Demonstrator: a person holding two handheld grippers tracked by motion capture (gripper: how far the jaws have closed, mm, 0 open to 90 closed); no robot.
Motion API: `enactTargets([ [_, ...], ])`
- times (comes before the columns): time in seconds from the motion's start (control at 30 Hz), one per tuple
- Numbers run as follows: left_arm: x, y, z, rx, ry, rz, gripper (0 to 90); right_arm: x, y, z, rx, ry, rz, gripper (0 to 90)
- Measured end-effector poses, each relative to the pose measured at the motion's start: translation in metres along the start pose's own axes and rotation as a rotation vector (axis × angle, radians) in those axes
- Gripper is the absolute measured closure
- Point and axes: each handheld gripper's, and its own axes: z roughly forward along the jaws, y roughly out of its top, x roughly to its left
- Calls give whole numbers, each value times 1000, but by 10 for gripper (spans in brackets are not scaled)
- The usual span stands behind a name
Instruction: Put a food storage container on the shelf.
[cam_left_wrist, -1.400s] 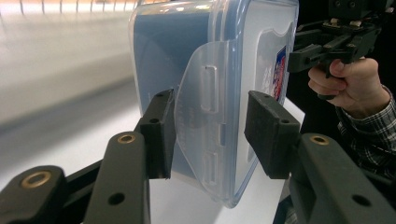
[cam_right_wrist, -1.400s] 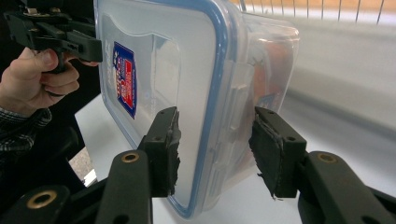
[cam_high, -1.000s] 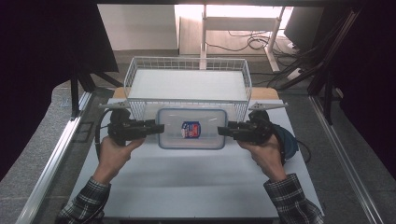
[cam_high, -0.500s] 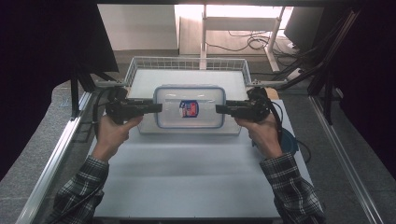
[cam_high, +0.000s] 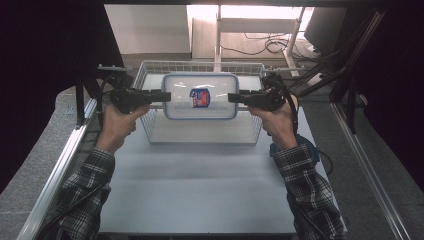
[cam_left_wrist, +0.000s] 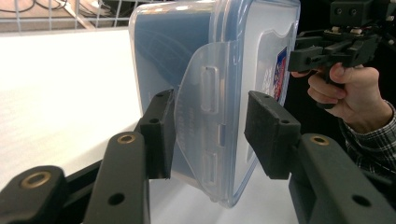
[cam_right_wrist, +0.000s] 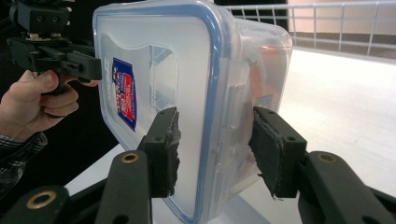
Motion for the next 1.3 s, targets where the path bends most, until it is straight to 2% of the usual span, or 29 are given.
enactTargets([
  [0.3, 13, 17, 4, -6, 11, -26, 532, -10, 12, 9, -14, -2, 16, 523],
  [0.6, 22, 22, 10, -6, 9, -53, 529, -18, 20, 15, -11, -15, 36, 519],
  [0.67, 25, 21, 12, -5, 3, -69, 529, -19, 22, 15, -8, -20, 39, 518],
  [0.7, 28, 20, 14, -12, -7, -91, 528, -21, 24, 16, -3, -25, 43, 517],
  [0.77, 30, 20, 15, -21, -11, -98, 529, -22, 25, 17, -5, -23, 46, 516],
  [0.93, 31, 21, 15, -17, -6, -92, 515, -23, 26, 19, 3, -26, 44, 507],
  [1.0, 29, 22, 18, -7, 6, -87, 471, -22, 27, 21, 5, -36, 29, 496],
  [1.03, 28, 22, 22, 8, 29, -63, 424, -21, 27, 22, 9, -41, 19, 489],
  [1.07, 28, 22, 22, 8, 29, -63, 408, -21, 27, 22, 9, -41, 19, 489],
  [1.13, 29, 20, 26, 7, 56, -58, 407, -18, 29, 24, 20, -68, -6, 468],
  [1.3, 30, 22, 27, 2, 53, -70, 409, -19, 30, 25, 22, -72, -5, 456],
])
